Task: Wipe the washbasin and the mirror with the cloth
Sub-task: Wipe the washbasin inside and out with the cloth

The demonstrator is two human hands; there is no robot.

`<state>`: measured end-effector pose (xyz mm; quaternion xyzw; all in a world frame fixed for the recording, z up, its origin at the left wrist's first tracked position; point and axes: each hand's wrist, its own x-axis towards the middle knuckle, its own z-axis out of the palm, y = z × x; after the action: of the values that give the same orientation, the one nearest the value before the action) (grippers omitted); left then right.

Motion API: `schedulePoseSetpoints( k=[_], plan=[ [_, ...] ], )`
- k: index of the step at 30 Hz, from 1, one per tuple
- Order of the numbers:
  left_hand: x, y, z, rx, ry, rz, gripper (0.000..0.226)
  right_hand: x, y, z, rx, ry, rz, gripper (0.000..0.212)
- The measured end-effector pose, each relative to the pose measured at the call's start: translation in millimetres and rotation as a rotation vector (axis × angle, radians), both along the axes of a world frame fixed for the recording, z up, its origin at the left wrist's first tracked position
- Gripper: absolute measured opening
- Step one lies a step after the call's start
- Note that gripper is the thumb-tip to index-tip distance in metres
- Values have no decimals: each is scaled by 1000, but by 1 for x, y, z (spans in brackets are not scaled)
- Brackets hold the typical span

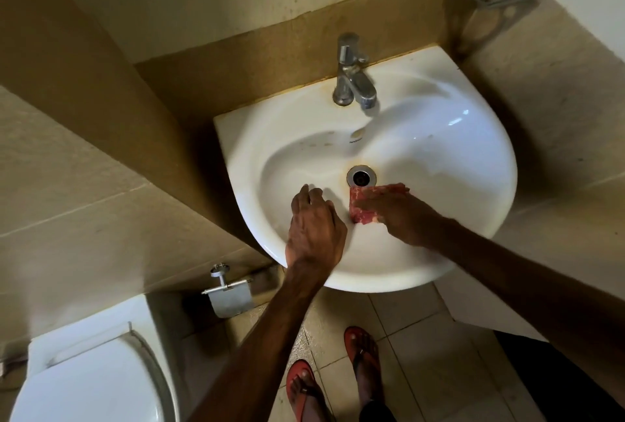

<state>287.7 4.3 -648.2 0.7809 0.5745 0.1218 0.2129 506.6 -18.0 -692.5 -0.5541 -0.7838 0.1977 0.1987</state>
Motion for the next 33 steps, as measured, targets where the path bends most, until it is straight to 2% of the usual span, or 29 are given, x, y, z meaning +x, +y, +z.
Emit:
schedulePoseSetpoints(
  k=[2, 5, 6, 7, 9, 11, 12, 14, 16, 18, 19, 22, 23, 25, 26, 28, 29, 30, 31, 32, 33],
  plan=[
    [0, -1, 1, 1, 4, -13, 41, 6, 20, -3, 21, 81, -56, 33],
    [1, 0, 0, 6, -4, -5, 42, -5, 34, 3, -79, -76, -233, 33],
    [0, 0, 0, 5, -1, -4, 43, -13, 28, 5, -51, -128, -237, 32],
    [0, -1, 2, 9, 4, -13, 45, -21, 21, 3, 68, -144, -277, 35],
    [0, -2, 7, 25, 3, -44, 55, -23, 3, -5, 164, -140, -149, 43],
    [2, -3, 10, 24, -20, -44, 65, -5, -3, -13, 38, -135, -21, 56],
    [1, -2, 9, 21, -25, -33, 63, 3, 0, -8, -26, -112, -9, 62],
    [2, -2, 6, 17, -31, -6, 51, 16, 10, 4, -90, -209, -61, 59],
    [3, -3, 4, 12, -54, 0, 44, 18, 26, 5, -2, -240, -145, 63],
    [5, -3, 3, 21, -64, 2, 42, 5, 39, 2, -1, -301, -345, 66],
    [6, -3, 2, 18, -69, 19, 41, -14, 43, 2, -45, -272, -419, 58],
    [8, 0, 5, 28, -94, 51, 46, -67, 40, 9, -83, 261, -486, 14],
    [8, 0, 6, 21, -105, 49, 49, -76, 38, 19, -88, 258, -421, 15],
    [8, 1, 11, 12, -110, 47, 52, -81, 29, 32, -264, 82, -179, 34],
    [8, 1, 13, 5, -114, 47, 55, -73, 23, 26, -299, -45, -140, 46],
    [7, -2, 16, -26, -132, 35, 62, -53, 13, 25, -217, -186, -8, 55],
    [7, -3, 17, -46, -132, 29, 62, -39, 10, 31, -128, -193, 14, 50],
    [5, -3, 15, -54, -114, 26, 58, -24, 6, 35, -87, -159, -72, 37],
    [4, -3, 13, -55, -82, 25, 51, -7, -1, 41, -170, -144, -110, 23],
    [3, -4, 12, -56, -59, 28, 45, 9, -4, 57, -238, -178, -101, 20],
    [2, -4, 10, -56, -40, 25, 42, 23, -10, 67, -349, -219, -110, 29]
  ],
)
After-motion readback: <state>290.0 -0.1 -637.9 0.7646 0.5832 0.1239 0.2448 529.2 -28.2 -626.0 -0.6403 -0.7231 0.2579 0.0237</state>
